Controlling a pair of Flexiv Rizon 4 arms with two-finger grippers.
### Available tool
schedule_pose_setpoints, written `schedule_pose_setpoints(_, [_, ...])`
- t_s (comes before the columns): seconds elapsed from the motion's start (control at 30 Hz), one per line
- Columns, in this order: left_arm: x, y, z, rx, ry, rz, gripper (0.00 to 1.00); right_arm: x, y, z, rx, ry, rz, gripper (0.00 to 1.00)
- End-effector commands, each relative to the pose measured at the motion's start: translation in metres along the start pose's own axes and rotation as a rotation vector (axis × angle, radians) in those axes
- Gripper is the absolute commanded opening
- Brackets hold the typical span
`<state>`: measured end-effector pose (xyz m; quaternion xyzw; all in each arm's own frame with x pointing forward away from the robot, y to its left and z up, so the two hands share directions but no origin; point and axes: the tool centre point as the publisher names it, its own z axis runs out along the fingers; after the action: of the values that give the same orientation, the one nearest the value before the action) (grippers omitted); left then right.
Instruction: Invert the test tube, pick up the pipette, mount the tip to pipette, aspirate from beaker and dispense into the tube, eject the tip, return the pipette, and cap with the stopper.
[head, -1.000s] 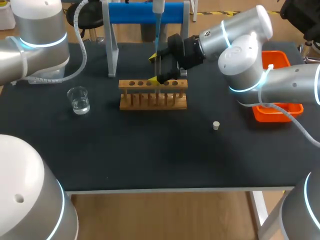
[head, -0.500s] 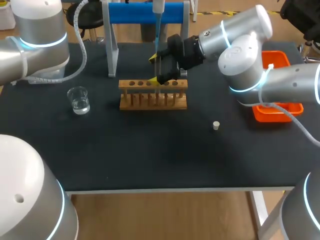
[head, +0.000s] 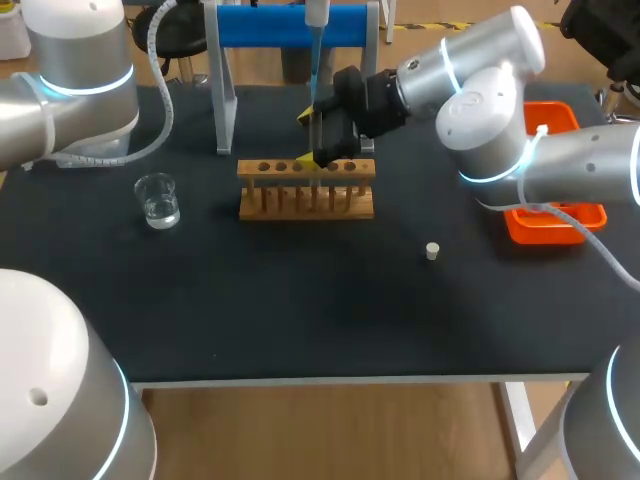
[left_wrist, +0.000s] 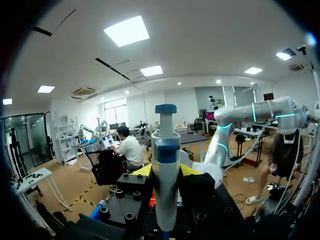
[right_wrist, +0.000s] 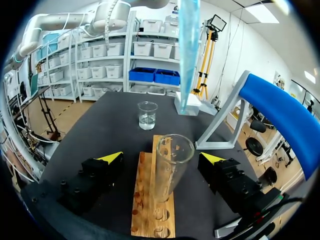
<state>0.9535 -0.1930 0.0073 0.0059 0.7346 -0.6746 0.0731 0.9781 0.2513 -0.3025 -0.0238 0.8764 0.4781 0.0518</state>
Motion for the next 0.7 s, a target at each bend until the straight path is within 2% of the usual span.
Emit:
schedule_pose_setpoints(0.03, [-0.001, -0.0001, -0.0003, 0.001, 0.003, 0.0, 0.0, 0.0012, -0.0003, -0.0026, 0.001, -0.002, 0.001, 1.0])
schedule_pose_setpoints(0.7, [-0.0013, 0.0008, 0.0, 0.005, 0.005, -0.001, 0.0, 0.0008, -0.0008, -0.004, 0.001, -0.002, -0.002, 1.0])
